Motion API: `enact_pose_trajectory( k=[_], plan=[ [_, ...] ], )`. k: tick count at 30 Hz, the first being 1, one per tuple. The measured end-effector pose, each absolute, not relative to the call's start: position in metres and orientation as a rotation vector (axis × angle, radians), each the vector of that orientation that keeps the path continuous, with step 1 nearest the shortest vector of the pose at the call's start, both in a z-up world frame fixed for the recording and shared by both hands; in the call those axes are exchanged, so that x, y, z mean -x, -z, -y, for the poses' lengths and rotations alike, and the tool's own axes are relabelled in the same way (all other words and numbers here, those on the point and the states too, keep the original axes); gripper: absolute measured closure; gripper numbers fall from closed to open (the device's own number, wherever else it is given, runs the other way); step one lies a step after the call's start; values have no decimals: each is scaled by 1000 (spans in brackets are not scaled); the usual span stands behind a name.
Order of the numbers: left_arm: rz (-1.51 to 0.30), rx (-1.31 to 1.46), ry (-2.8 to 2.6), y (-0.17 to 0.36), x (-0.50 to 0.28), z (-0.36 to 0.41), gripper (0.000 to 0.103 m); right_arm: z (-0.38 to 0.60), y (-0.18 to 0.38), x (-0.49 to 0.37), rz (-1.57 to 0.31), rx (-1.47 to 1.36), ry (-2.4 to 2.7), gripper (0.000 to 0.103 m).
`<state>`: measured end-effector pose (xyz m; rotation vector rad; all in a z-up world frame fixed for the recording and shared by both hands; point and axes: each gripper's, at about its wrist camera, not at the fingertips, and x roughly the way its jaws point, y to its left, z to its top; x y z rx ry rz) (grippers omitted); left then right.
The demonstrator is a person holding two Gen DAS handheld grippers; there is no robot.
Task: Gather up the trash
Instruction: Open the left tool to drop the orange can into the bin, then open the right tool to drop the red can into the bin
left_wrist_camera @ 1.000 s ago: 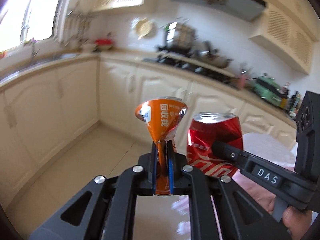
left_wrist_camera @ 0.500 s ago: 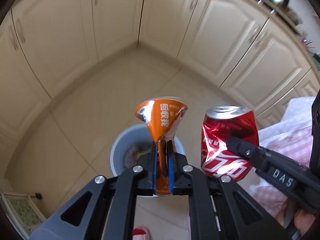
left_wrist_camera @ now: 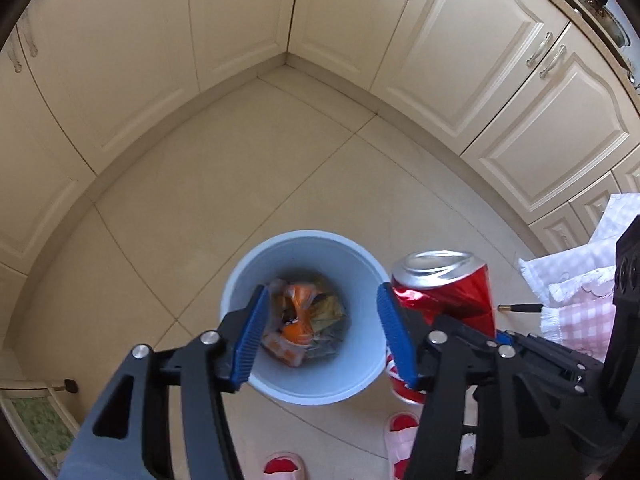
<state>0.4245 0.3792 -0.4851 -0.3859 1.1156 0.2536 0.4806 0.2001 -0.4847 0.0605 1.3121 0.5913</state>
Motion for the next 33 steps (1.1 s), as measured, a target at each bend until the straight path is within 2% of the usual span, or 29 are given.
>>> enact_pose_trajectory(
  k=[7,22,28,33],
  plan=[
    [-1113,415,-346,483,-401,-395,44,-210,490,-473,-1312,-41,-613,89],
    [-1086,440,-394,473,-374,-410,44,-238,490,-467,-1296,11,-641,88],
    [-1058,447,-405,463,-371,-414,43,-242,481,-467,-1268,-8,-645,86],
    [-1047,439,-407,452,-366,-413,42,-240,471,-463,-1252,-19,-647,78]
  ],
)
